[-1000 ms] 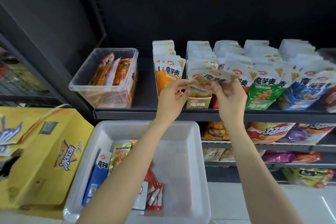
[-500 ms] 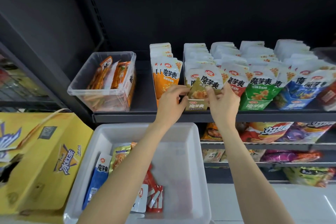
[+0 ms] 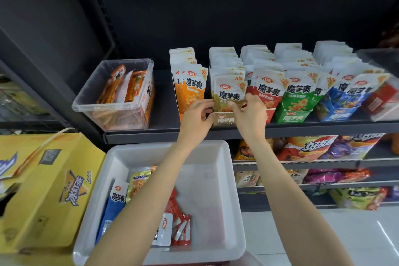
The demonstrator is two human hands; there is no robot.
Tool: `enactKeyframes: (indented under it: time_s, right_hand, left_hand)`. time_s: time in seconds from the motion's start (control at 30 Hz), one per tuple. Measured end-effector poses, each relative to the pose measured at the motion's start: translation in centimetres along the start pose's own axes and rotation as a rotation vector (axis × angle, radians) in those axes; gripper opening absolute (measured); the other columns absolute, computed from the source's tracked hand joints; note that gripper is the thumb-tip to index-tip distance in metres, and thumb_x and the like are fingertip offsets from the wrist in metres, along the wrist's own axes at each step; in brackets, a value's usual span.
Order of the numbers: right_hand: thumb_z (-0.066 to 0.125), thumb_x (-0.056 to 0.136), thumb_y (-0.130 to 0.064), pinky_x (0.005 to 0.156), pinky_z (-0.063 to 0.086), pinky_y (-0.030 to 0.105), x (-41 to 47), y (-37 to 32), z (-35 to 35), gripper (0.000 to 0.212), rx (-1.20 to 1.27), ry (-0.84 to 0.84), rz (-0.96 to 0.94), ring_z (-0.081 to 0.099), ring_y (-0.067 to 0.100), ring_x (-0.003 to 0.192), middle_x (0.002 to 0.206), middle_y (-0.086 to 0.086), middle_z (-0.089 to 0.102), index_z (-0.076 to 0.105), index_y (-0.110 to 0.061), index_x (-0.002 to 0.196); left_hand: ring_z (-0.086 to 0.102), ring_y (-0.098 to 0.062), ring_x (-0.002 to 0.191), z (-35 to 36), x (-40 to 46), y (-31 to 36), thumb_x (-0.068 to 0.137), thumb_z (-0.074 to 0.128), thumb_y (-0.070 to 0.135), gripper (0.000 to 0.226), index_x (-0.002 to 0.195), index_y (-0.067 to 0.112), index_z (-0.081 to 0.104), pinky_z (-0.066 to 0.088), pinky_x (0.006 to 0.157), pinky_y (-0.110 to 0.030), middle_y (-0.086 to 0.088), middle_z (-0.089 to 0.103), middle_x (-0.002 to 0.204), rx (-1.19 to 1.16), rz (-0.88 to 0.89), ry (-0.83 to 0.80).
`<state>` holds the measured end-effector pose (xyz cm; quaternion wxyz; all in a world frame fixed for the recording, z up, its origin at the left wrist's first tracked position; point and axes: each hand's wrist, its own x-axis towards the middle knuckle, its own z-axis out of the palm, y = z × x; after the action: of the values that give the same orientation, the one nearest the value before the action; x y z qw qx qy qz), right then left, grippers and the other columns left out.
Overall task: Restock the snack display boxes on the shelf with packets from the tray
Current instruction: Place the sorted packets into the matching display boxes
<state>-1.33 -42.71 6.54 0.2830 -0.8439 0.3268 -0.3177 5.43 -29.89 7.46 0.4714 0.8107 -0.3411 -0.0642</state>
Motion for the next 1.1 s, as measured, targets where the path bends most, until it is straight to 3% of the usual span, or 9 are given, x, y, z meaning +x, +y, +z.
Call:
enactKeyframes:
  time_s: [0.17, 0.3, 0.4, 0.47, 0.57, 0.77, 0.9, 1.0, 1.1]
  right_hand:
    - [0.066, 0.088, -0.033, 0.052, 0.033, 0.012, -0.4, 0.5, 0.8, 0.023, 0.166, -0.023, 0.110, 0.060, 0.019, 0.073, 0.093, 0.006, 0.062, 0.050, -0.017, 0.093]
    - [0.069, 0.086, -0.027, 0.060, 0.040, 0.004, -2.7, -0.4, -1.2, 0.035, 0.292, 0.102, 0.143, 0.056, -0.002, 0.070, 0.109, -0.001, 0.055, 0.050, -0.014, 0.114]
    - [0.067, 0.087, -0.019, 0.063, 0.043, 0.009, -6.4, -1.3, -2.3, 0.031, 0.391, 0.188, 0.090, 0.054, 0.001, 0.069, 0.105, 0.000, 0.056, 0.050, -0.017, 0.113]
    - [0.067, 0.087, -0.017, 0.062, 0.046, 0.013, -9.0, -2.0, -1.8, 0.028, 0.409, 0.080, 0.051, 0.055, 0.006, 0.068, 0.097, -0.002, 0.059, 0.051, -0.022, 0.109]
    - [0.066, 0.085, -0.013, 0.064, 0.040, 0.013, -12.1, -2.4, 1.5, 0.023, 0.273, -0.332, -0.108, 0.053, 0.004, 0.072, 0.098, -0.010, 0.058, 0.056, -0.021, 0.106]
    - [0.060, 0.089, -0.021, 0.103, 0.039, 0.036, -16.3, -2.8, 10.7, 0.032, -0.037, -0.951, -0.416, 0.050, 0.018, 0.118, 0.127, 0.001, 0.057, 0.058, -0.017, 0.121]
    - [0.052, 0.095, -0.026, 0.107, 0.034, 0.036, -17.8, -3.5, 14.9, 0.047, -0.251, -1.084, -0.518, 0.041, 0.024, 0.131, 0.144, 0.006, 0.043, 0.042, -0.016, 0.139]
    - [0.051, 0.094, -0.022, 0.110, 0.029, 0.034, -18.0, -3.8, 16.4, 0.053, -0.382, -1.035, -0.619, 0.041, 0.024, 0.132, 0.145, 0.006, 0.043, 0.034, -0.017, 0.144]
    - [0.049, 0.095, -0.032, 0.113, 0.023, 0.034, -17.9, -4.0, 16.6, 0.047, -0.456, -0.947, -0.642, 0.048, 0.023, 0.127, 0.136, 0.006, 0.054, 0.039, -0.018, 0.139]
  left_hand:
    - [0.054, -0.009, 0.114, -0.3, -0.7, -0.2, 0.091, 0.059, 0.010, 0.037, 0.128, 0.015, 0.056, 0.044, 0.093, -0.017, 0.000, 0.051, 0.134, 0.008, 0.009, -0.051]
    - [0.048, -0.001, 0.114, -1.2, -1.7, -0.7, 0.091, 0.059, 0.012, 0.035, 0.125, 0.020, 0.058, 0.039, 0.088, -0.005, 0.004, 0.052, 0.134, 0.002, 0.048, -0.013]
    - [0.052, -0.006, 0.115, -2.7, -4.4, -1.6, 0.091, 0.059, 0.010, 0.032, 0.121, 0.019, 0.061, 0.046, 0.091, -0.016, 0.006, 0.057, 0.124, -0.074, 0.115, 0.100]
    - [0.056, -0.003, 0.107, -4.0, -7.1, -3.2, 0.090, 0.058, 0.008, 0.029, 0.117, 0.019, 0.061, 0.046, 0.089, -0.016, 0.010, 0.060, 0.114, -0.091, 0.119, 0.229]
    - [0.056, 0.000, 0.102, -6.3, -11.8, -7.4, 0.091, 0.057, 0.013, 0.025, 0.115, 0.021, 0.058, 0.045, 0.087, -0.014, 0.011, 0.061, 0.108, 0.032, 0.020, 0.316]
    - [0.050, -0.020, 0.122, -9.9, -18.3, -15.6, 0.085, 0.068, 0.024, 0.041, 0.124, 0.024, 0.053, 0.041, 0.103, -0.041, 0.007, 0.061, 0.117, 0.434, -0.357, 0.025]
    - [0.037, -0.027, 0.134, -9.0, -19.1, -18.0, 0.083, 0.069, 0.030, 0.059, 0.135, 0.019, 0.042, 0.033, 0.109, -0.040, -0.008, 0.048, 0.137, 0.484, -0.529, -0.189]
    - [0.044, -0.032, 0.122, -7.7, -17.9, -18.9, 0.080, 0.068, 0.033, 0.063, 0.133, 0.015, 0.039, 0.044, 0.095, -0.043, -0.012, 0.048, 0.130, 0.513, -0.528, -0.240]
    - [0.041, -0.034, 0.124, -6.9, -16.7, -19.3, 0.079, 0.067, 0.041, 0.069, 0.133, 0.010, 0.038, 0.041, 0.099, -0.042, -0.014, 0.046, 0.131, 0.649, -0.541, -0.327]
